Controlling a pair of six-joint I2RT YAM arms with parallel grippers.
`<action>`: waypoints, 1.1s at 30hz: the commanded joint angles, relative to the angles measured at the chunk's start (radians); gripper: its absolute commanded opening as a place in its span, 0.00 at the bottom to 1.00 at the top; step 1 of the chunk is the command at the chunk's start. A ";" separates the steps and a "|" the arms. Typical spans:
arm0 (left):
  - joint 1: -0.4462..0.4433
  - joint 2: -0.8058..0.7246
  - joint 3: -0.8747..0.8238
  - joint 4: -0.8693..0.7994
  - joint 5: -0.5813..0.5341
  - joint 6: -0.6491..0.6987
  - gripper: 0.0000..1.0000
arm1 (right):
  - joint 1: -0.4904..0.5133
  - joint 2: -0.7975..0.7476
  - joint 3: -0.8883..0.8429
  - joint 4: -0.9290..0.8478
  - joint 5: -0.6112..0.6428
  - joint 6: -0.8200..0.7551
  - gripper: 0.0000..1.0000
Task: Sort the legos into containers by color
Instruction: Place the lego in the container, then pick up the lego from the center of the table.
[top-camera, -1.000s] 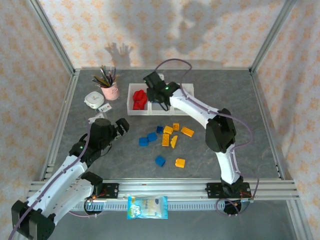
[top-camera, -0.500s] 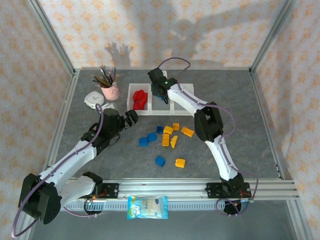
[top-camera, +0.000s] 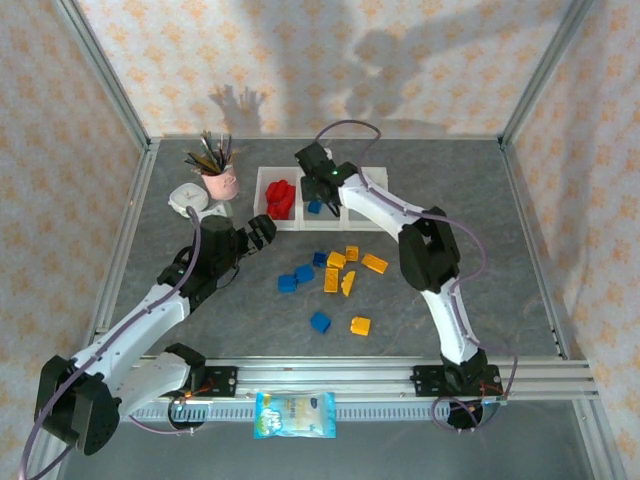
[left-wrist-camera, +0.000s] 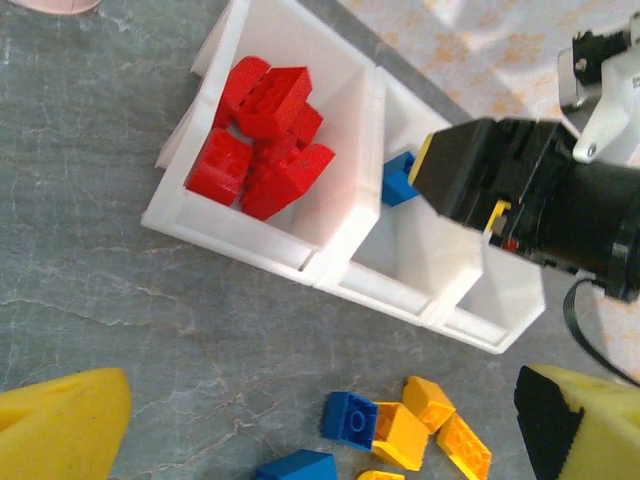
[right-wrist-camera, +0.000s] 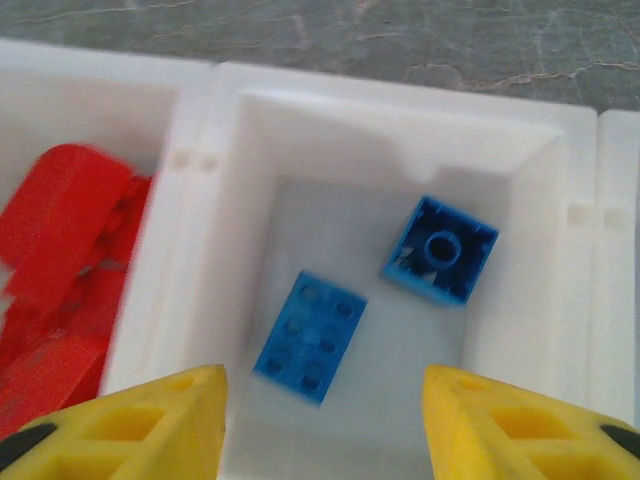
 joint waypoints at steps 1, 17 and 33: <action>0.004 -0.061 -0.006 -0.036 -0.006 0.017 0.99 | 0.052 -0.120 -0.084 0.024 0.023 0.003 0.55; 0.004 -0.296 -0.090 -0.277 -0.090 -0.016 0.99 | 0.267 -0.353 -0.520 0.085 -0.005 0.143 0.60; 0.004 -0.344 -0.130 -0.305 -0.113 -0.054 0.99 | 0.306 -0.316 -0.671 0.178 -0.097 0.163 0.59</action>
